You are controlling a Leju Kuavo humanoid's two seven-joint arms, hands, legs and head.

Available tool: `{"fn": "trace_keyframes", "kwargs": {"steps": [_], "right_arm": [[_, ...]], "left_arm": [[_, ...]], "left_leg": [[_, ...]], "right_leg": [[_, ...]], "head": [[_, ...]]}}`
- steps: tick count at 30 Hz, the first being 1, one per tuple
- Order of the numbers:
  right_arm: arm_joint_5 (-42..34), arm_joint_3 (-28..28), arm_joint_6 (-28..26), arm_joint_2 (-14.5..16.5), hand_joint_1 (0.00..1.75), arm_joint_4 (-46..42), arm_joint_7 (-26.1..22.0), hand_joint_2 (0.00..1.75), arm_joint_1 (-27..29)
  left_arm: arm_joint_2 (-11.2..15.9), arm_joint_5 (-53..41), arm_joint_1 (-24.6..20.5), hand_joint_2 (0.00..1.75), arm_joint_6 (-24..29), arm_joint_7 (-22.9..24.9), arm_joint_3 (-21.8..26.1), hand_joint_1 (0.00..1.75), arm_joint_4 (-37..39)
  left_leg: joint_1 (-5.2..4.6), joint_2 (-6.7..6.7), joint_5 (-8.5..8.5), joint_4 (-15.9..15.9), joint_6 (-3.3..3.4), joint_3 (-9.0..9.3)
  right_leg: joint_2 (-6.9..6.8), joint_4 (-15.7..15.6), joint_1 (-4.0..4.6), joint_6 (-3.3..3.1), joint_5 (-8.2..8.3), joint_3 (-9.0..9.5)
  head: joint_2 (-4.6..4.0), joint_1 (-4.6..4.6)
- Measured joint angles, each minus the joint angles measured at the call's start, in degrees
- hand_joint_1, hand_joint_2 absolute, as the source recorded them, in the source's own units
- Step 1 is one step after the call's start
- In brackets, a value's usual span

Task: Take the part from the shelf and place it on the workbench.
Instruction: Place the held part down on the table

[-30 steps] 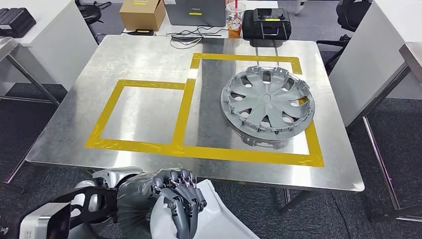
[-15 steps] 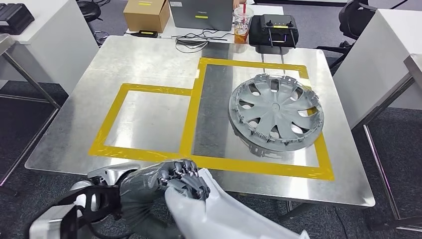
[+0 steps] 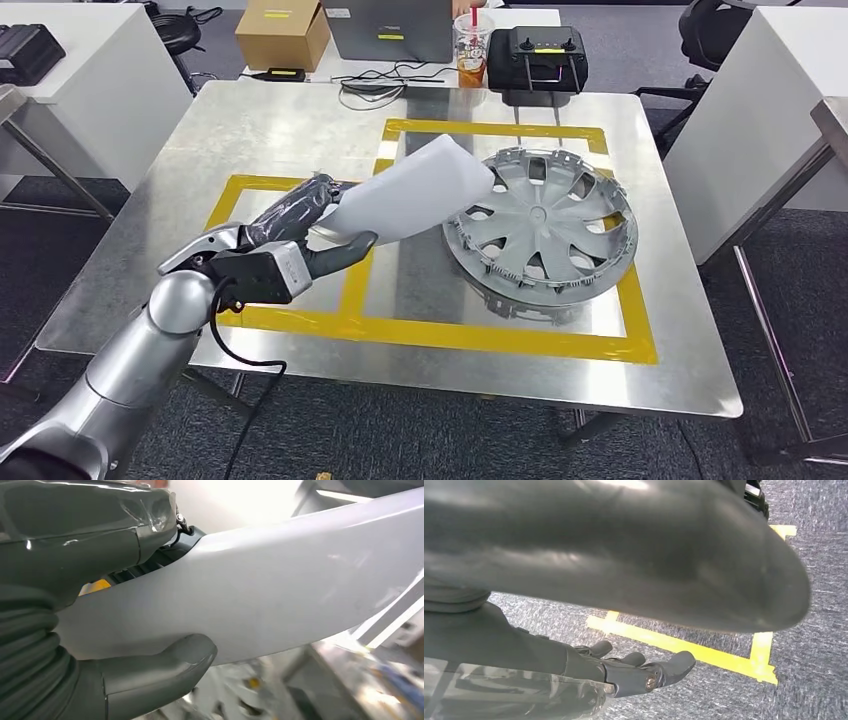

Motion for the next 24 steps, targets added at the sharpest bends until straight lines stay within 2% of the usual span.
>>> {"fn": "trace_keyframes", "kwargs": {"steps": [1, 2, 3, 5, 6, 7, 9, 11, 13, 15, 16, 17, 18, 20, 21, 22, 24], "right_arm": [[0.0, 0.0, 0.1, 0.0, 0.0, 0.0, 0.0, 0.0, 0.0], [0.0, 0.0, 0.2, 0.1, 0.0, 0.0, 0.1, 0.0, 0.0], [0.0, 0.0, 0.3, 0.1, 0.0, 0.0, 0.1, 0.0, 0.0], [0.0, 0.0, 0.6, 0.2, 0.0, 0.0, 0.1, 0.0, 0.0], [0.0, 0.0, 0.6, 0.3, 0.0, 0.0, 0.1, 0.0, 0.0], [0.0, 0.0, 0.7, 0.3, 0.0, 0.0, 0.1, 0.0, 0.0], [0.1, 0.1, 0.6, 0.4, 0.0, 0.1, 0.1, 0.0, 0.0], [0.1, 0.4, 0.2, 0.3, 0.0, 0.4, 0.1, 0.0, -0.1], [0.1, 0.5, -0.2, 0.1, 0.0, 0.7, 0.1, 0.0, -0.2], [0.1, 0.7, -0.3, -0.2, 0.0, 1.0, 0.0, 0.0, -0.2], [0.1, 0.7, -0.4, -0.3, 0.0, 1.2, -0.1, 0.0, -0.3], [0.1, 0.8, -0.4, -0.4, 0.0, 1.3, -0.1, 0.0, -0.2], [0.1, 0.8, -0.4, -0.5, 0.0, 1.5, -0.1, 0.0, -0.2], [0.1, 0.9, -0.4, -0.8, 0.0, 1.7, -0.1, 0.0, -0.2], [0.0, 0.9, -0.4, -1.0, 0.0, 1.8, -0.1, 0.0, -0.3], [0.0, 0.9, -0.4, -1.1, 0.0, 1.9, 0.0, 0.0, -0.3], [-0.1, 0.9, -0.6, -1.1, 0.0, 2.0, 0.2, 0.0, -0.3]], "left_arm": [[0.1, -2.7, 0.1, 1.75, 1.1, 0.2, 0.2, 1.75, 0.9], [0.3, -5.8, 0.1, 1.75, 2.2, 0.5, 0.5, 1.75, 1.8], [0.4, -8.9, 0.1, 1.75, 3.3, 0.8, 0.8, 1.75, 2.7], [0.9, -14.8, 0.0, 1.75, 5.2, 1.1, 1.7, 1.75, 4.7], [1.1, -17.5, -0.2, 1.75, 5.8, 1.2, 2.0, 1.75, 5.8], [1.2, -20.3, -0.2, 1.75, 6.4, 1.2, 2.3, 1.75, 7.0], [1.3, -25.4, -0.2, 1.75, 7.3, 0.9, 2.6, 1.75, 9.8], [1.3, -29.4, 0.2, 1.75, 8.3, 0.6, 2.6, 1.75, 12.5], [1.0, -31.8, 0.5, 1.75, 9.3, 0.4, 2.3, 1.75, 14.9], [0.6, -33.3, 1.1, 1.75, 10.0, 0.4, 1.8, 1.75, 17.1], [0.5, -33.9, 1.5, 1.75, 10.2, 0.5, 1.6, 1.75, 18.2], [0.3, -34.6, 2.0, 1.75, 10.3, 0.6, 1.3, 1.75, 19.2], [0.1, -35.1, 2.3, 1.75, 10.4, 0.8, 1.1, 1.75, 20.1], [-0.2, -36.0, 2.7, 1.75, 10.6, 1.0, 0.7, 1.75, 21.7], [-0.3, -36.4, 2.7, 1.75, 10.7, 1.1, 0.5, 1.75, 22.5], [-0.5, -36.7, 2.7, 1.75, 10.9, 1.2, 0.3, 1.75, 23.4], [-0.6, -37.3, 2.8, 1.75, 11.2, 1.1, 0.0, 1.75, 25.1]], "left_leg": [[0.12, 0.01, -0.43, 2.5, -0.08, -1.59], [0.19, 0.01, 0.32, 2.8, -0.07, -2.12], [0.23, 0.02, 2.15, 0.6, 0.07, -1.42], [0.07, 0.03, 6.53, -7.8, 0.75, 2.3], [-0.1, 0.06, 7.81, -11.3, 1.12, 4.01], [-0.28, 0.09, 8.31, -13.4, 1.4, 5.06], [-0.56, 0.12, 8.19, -14.3, 1.71, 5.51], [-0.3, 0.14, 8.61, -15.3, 2.22, 6.09], [-0.06, 0.18, 9.05, -16.3, 2.79, 6.77], [-0.23, 0.17, 9.05, -16.4, 3.05, 6.85], [-0.28, 0.15, 8.99, -16.4, 3.09, 6.85], [-0.32, 0.12, 8.93, -16.3, 3.1, 6.86], [-0.32, 0.07, 8.86, -16.3, 3.05, 6.87], [-0.32, -0.06, 8.53, -15.8, 2.71, 6.85], [-0.44, -0.12, 8.27, -15.5, 2.43, 6.78], [-0.56, -0.15, 8.04, -15.2, 2.17, 6.7], [-0.69, -0.18, 7.79, -14.9, 1.76, 6.62]], "right_leg": [[0.01, 0.0, 0.03, -0.06, -0.06, 0.05], [0.06, 0.0, 0.06, -0.12, -0.13, 0.14], [0.15, 0.0, 0.1, -0.13, -0.22, 0.29], [0.37, 0.0, 0.25, -0.05, -0.45, 0.69], [0.44, 0.0, 0.39, 0.07, -0.56, 0.77], [0.48, -0.1, 0.47, 0.26, -0.64, 0.76], [0.47, -0.2, 0.5, 0.78, -0.63, 0.69], [0.37, 0.2, 0.52, 1.22, -1.03, 0.44], [0.25, 4.4, 0.66, 1.07, -3.0, -1.6], [0.22, 12.2, 0.67, 0.79, -5.84, -5.66], [0.21, 15.1, 0.66, 0.9, -6.61, -7.34], [0.2, 16.1, 0.63, 1.23, -6.52, -8.09], [0.18, 14.5, 0.59, 1.73, -5.48, -7.57], [0.06, 6.4, 0.47, 2.57, -2.13, -3.94], [0.02, 2.8, 0.46, 2.53, -0.78, -2.12], [-0.01, 0.5, 0.51, 2.26, 0.02, -0.9], [0.02, -0.4, 0.74, 1.38, 0.37, -0.26]], "head": [[0.0, -0.02], [0.0, -0.02], [0.0, -0.03], [0.0, -0.01], [0.0, 0.0], [0.0, 0.02], [0.0, 0.0], [0.0, 0.04], [0.0, 0.16], [0.0, 0.24], [0.0, 0.26], [0.0, 0.25], [0.0, 0.26], [0.0, 0.27], [0.0, 0.23], [0.0, 0.2], [0.0, 0.14]]}}
